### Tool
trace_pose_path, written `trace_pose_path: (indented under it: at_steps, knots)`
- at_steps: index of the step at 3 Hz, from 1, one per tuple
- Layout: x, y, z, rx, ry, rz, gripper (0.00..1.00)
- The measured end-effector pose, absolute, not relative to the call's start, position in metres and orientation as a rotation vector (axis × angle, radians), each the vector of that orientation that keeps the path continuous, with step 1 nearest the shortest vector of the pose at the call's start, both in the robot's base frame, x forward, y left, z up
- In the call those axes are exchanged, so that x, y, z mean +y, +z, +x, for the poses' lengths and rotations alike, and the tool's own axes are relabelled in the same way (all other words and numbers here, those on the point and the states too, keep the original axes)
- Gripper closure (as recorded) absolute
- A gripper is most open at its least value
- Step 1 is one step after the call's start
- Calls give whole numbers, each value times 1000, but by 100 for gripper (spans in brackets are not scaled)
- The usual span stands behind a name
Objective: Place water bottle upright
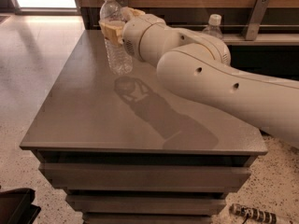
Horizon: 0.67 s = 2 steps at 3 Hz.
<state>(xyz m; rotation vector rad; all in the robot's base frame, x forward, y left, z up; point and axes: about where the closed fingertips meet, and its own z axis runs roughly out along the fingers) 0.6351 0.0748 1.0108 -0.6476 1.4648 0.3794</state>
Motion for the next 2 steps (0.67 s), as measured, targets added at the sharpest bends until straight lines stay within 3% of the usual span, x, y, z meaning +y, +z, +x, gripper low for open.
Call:
trace_pose_path:
  at_steps: [2]
  knots:
    - [74,992,619,1454,313,-679,100]
